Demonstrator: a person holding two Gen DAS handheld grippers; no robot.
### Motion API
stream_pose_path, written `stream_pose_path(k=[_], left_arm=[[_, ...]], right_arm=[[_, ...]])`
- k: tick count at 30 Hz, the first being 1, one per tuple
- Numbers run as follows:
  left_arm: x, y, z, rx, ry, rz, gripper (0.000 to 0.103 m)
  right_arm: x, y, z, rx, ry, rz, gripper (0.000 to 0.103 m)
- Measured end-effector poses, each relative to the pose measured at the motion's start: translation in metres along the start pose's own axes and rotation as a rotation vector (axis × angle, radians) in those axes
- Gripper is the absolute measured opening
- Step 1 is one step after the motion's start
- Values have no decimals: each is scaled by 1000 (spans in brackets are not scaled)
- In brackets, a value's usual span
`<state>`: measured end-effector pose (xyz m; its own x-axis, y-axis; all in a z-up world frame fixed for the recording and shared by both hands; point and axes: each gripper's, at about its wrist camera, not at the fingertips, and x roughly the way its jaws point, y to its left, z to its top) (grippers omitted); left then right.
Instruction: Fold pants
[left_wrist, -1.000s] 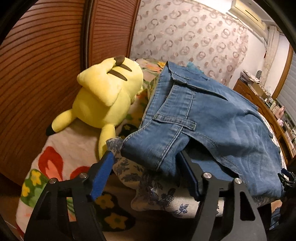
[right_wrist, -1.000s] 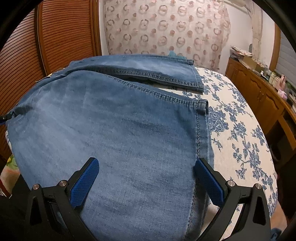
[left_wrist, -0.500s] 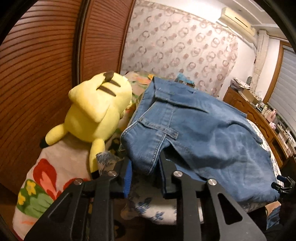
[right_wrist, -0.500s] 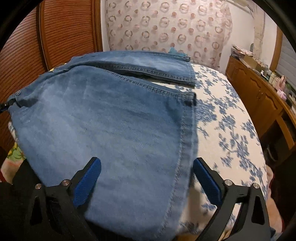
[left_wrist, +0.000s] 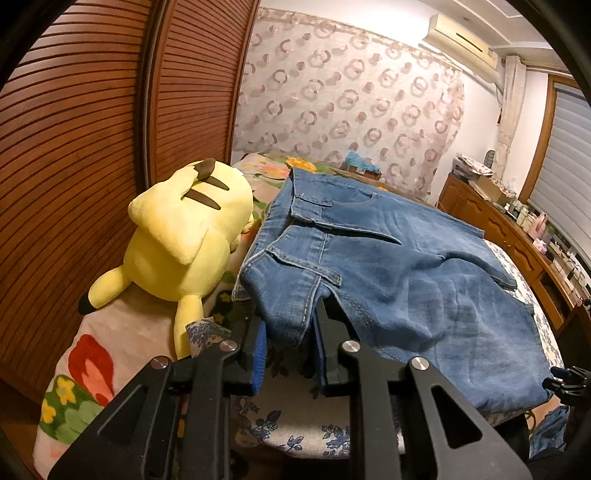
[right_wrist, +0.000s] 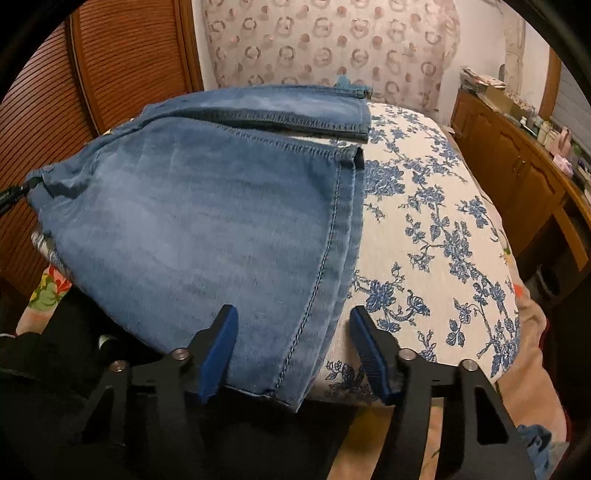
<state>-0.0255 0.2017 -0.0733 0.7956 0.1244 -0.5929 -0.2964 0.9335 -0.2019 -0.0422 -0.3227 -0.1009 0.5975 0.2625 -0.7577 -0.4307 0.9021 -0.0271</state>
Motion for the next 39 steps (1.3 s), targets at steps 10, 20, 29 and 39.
stream_pose_path(k=[10, 20, 29, 39], left_arm=[[-6, -15, 12, 25, -28, -27, 20], [-10, -35, 32, 79, -90, -54, 18], [-17, -45, 59, 53, -164, -87, 18], [-12, -59, 89, 106, -211, -88, 18]], right_arm=[[3, 2, 5, -28, 3, 9, 40], [-1, 4, 12, -68, -17, 75, 9], [-41, -11, 48, -68, -170, 77, 8], [-52, -20, 82, -91, -290, 47, 6]])
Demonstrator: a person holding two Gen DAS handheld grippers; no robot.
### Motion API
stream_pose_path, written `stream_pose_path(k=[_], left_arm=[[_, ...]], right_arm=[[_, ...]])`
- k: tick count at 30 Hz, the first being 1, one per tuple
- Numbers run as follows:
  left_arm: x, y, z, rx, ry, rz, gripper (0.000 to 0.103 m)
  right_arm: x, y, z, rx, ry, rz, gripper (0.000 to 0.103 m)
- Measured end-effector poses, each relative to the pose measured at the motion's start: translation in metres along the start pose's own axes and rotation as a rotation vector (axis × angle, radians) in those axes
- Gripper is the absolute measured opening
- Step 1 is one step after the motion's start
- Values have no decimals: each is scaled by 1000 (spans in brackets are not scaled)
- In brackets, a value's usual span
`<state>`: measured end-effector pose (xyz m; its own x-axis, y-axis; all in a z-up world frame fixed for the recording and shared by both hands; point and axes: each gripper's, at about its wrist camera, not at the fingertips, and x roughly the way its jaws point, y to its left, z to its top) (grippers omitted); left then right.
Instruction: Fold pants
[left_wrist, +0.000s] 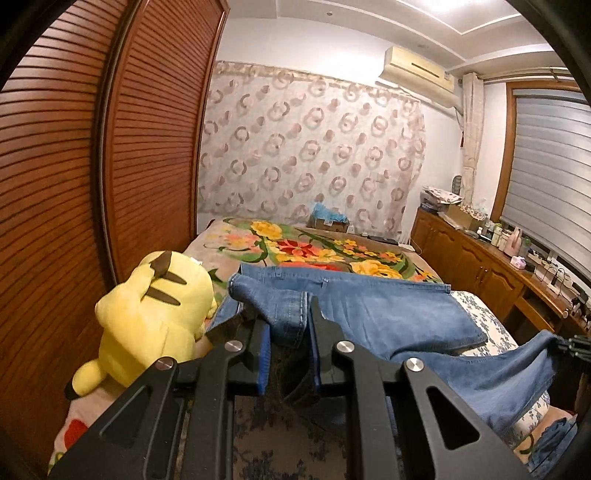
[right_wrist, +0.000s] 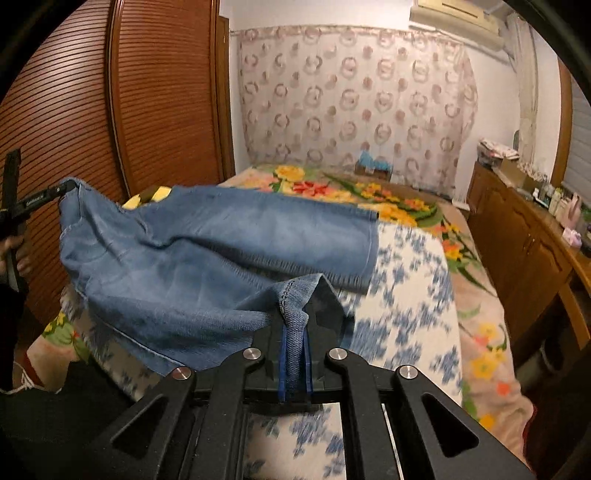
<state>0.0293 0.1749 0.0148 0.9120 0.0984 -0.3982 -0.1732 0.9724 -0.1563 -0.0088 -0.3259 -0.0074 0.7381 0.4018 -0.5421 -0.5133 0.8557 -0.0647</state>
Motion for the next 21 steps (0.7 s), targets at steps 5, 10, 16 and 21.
stream_pose_path(k=[5, 10, 16, 21], left_arm=[[19, -3, 4, 20, 16, 0, 18], [29, -4, 9, 21, 18, 0, 18], [50, -9, 32, 30, -12, 2, 17], [81, -3, 53, 24, -9, 14, 17]], right_arm=[[27, -9, 6, 1, -1, -8, 4], [50, -13, 16, 6, 3, -3, 3], [58, -26, 41, 15, -38, -25, 3], [74, -44, 61, 36, -60, -45, 3]])
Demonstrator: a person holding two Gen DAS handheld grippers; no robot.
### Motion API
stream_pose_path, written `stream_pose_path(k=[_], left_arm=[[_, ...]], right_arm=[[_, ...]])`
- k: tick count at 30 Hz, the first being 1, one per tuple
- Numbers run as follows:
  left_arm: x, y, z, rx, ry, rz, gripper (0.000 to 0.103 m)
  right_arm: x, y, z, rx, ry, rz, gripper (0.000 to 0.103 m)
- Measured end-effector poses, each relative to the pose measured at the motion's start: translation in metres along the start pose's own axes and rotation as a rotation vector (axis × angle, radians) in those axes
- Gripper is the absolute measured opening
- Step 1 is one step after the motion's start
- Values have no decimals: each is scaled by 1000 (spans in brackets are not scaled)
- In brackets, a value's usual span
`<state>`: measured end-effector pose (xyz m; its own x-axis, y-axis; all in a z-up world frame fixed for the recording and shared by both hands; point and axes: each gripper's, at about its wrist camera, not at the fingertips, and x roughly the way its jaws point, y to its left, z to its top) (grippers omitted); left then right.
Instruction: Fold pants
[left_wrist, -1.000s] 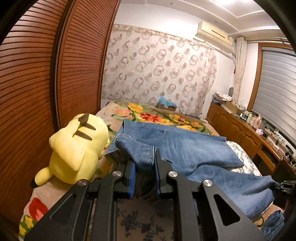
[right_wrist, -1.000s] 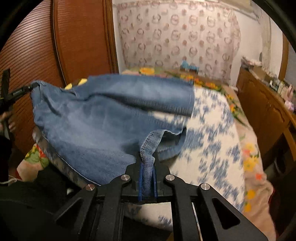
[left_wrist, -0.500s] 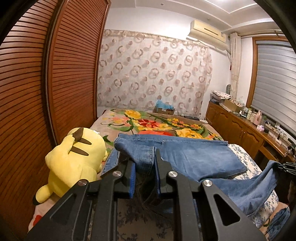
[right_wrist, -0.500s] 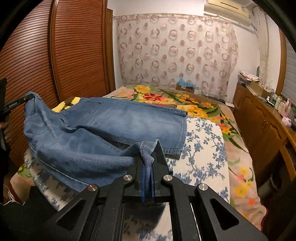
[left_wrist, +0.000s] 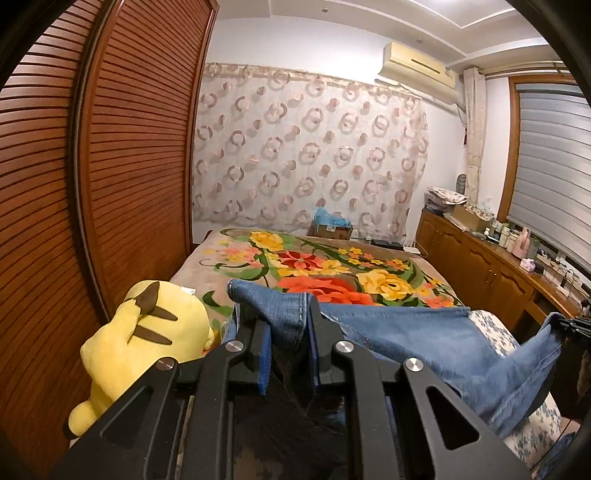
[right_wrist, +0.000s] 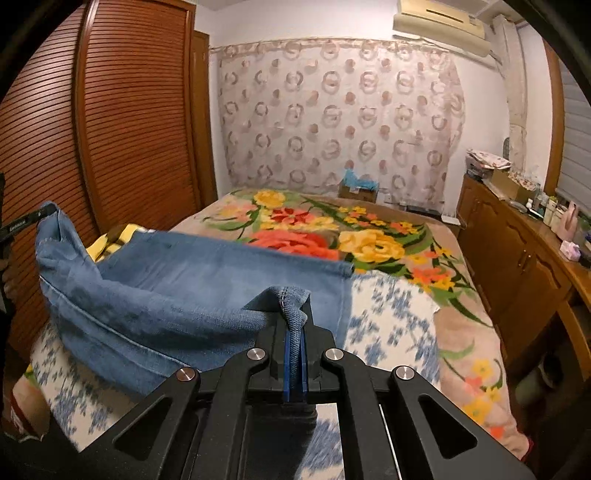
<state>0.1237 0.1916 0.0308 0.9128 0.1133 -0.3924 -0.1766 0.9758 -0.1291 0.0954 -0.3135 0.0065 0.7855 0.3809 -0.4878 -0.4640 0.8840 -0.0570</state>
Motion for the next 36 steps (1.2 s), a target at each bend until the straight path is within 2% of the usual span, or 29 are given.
stream_pose_path(k=[5, 10, 14, 20, 25, 30, 36], left_arm=[[27, 3, 7, 7, 8, 16, 17], [60, 8, -5, -5, 61, 23, 17], [78, 13, -10, -12, 87, 33, 17], [91, 17, 5, -24, 72, 33, 17], [109, 15, 26, -17, 62, 40, 17], [133, 21, 32, -26, 76, 59, 17], [168, 26, 26, -25, 135, 80, 17]], right_arm=[[27, -7, 13, 1, -8, -11, 3], [61, -5, 3, 17, 23, -12, 3], [77, -10, 9, 25, 25, -11, 3], [80, -20, 27, 17, -22, -13, 3], [101, -17, 45, -34, -47, -33, 3], [125, -14, 50, -62, -69, -56, 3], [177, -12, 41, -82, -10, -94, 3]])
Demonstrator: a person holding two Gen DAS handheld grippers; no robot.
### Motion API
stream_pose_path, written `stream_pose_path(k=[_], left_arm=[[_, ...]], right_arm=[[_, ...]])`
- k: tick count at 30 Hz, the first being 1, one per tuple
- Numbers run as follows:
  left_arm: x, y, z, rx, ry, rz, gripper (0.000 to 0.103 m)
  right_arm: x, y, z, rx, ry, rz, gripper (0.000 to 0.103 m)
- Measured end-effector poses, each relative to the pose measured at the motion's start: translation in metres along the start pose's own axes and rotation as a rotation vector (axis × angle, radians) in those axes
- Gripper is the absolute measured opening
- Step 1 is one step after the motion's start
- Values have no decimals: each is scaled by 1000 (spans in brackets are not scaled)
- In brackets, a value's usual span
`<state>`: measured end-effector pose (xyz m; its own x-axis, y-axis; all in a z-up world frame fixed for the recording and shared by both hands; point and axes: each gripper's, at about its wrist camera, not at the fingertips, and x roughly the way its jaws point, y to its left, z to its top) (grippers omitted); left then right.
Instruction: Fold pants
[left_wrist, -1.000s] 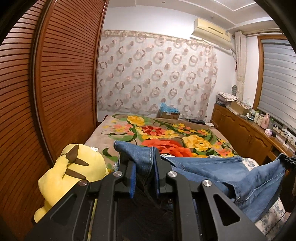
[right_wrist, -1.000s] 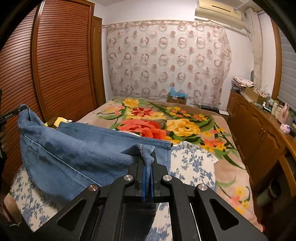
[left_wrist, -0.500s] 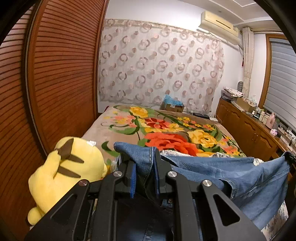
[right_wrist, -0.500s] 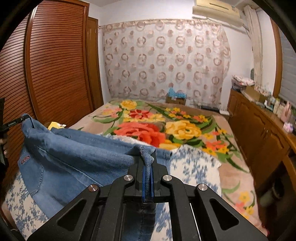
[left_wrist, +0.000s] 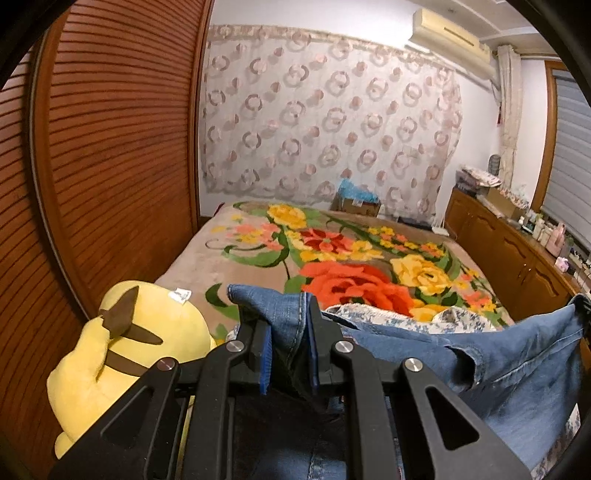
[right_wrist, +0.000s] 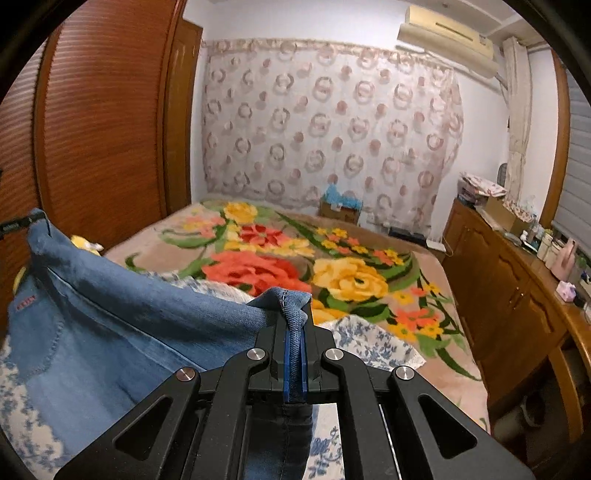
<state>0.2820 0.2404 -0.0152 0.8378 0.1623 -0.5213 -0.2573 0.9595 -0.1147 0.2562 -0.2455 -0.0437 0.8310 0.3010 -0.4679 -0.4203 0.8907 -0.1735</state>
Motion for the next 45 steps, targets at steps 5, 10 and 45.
stream_pose_path(k=[5, 10, 45], left_arm=[[19, -3, -4, 7, 35, 23, 17], [22, -2, -5, 4, 48, 29, 17], [-50, -53, -59, 110, 114, -145, 81]], right_arm=[[48, 5, 1, -2, 73, -7, 3], [71, 8, 10, -19, 87, -13, 3], [63, -24, 13, 81, 205, 26, 51]])
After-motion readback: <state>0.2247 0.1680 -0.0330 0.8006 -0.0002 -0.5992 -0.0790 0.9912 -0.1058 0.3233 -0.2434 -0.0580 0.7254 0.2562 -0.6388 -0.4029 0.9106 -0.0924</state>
